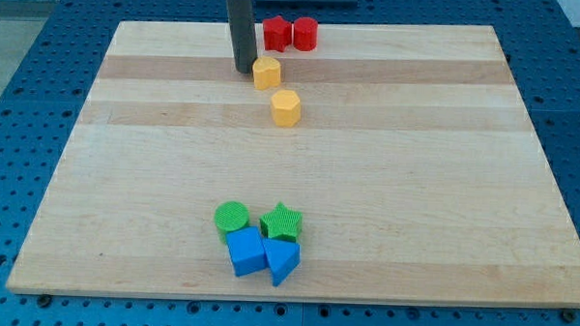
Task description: Push the yellow heart closer to the red star
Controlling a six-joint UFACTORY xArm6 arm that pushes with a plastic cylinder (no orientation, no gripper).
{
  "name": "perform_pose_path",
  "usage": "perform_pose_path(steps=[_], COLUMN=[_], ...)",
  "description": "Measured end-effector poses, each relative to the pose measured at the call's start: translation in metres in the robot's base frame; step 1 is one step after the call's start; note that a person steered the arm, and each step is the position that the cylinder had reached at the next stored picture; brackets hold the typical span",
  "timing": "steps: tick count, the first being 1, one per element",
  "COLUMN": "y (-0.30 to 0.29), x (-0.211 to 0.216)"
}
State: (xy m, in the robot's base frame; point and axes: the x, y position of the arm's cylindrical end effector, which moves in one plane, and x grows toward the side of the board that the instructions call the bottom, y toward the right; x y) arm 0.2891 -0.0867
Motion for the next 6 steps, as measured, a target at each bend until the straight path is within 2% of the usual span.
perform_pose_path(steps=[2, 3, 5, 6], y=[-0.01, 0.002, 0.032, 0.032], x=[0.051, 0.061, 0.016, 0.024])
